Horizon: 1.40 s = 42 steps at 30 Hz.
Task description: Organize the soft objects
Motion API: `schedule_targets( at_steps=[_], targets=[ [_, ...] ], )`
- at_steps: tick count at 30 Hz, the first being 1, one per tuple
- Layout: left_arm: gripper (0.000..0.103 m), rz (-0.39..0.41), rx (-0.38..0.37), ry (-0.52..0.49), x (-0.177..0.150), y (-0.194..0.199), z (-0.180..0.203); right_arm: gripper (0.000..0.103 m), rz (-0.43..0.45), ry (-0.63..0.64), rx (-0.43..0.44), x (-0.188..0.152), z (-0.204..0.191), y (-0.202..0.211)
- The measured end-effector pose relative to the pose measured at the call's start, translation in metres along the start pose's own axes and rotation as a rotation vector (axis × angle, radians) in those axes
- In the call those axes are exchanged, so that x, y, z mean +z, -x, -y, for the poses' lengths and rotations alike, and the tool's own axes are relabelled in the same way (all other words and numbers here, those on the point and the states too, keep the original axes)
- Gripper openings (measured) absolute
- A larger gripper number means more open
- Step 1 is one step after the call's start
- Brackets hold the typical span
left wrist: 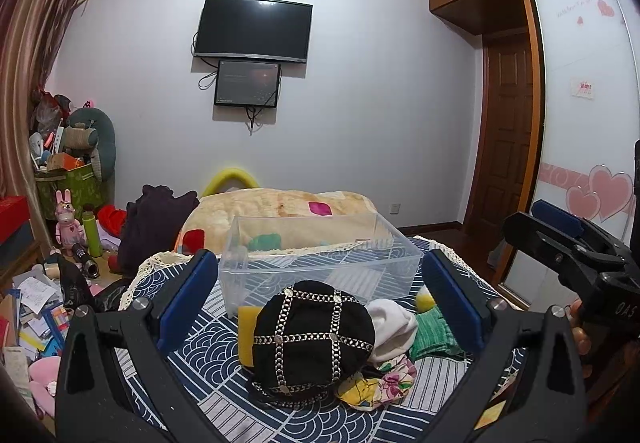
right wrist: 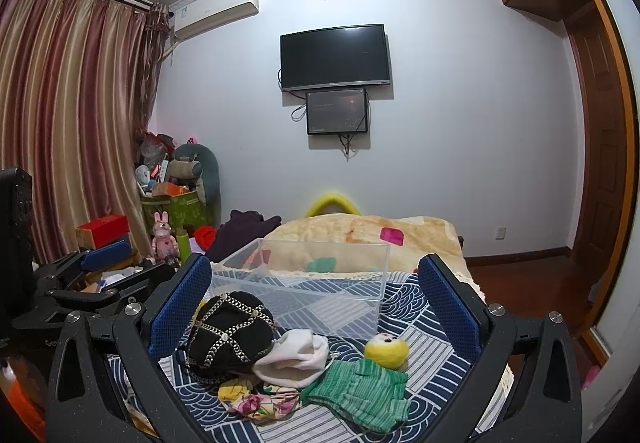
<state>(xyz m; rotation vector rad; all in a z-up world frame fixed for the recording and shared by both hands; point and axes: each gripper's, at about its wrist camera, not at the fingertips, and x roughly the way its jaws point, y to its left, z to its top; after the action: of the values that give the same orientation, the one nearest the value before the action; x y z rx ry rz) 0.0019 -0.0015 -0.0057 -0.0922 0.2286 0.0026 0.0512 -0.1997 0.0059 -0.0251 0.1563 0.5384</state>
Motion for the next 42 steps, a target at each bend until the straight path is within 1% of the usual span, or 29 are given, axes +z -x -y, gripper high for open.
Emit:
schedule_targets(
  at_steps=[42],
  targets=[
    [0.103, 0.006, 0.008, -0.024, 0.0027, 0.002, 0.0038, 0.103, 0.006, -0.012, 0.002, 0.0033, 0.002, 0.0046]
  ],
)
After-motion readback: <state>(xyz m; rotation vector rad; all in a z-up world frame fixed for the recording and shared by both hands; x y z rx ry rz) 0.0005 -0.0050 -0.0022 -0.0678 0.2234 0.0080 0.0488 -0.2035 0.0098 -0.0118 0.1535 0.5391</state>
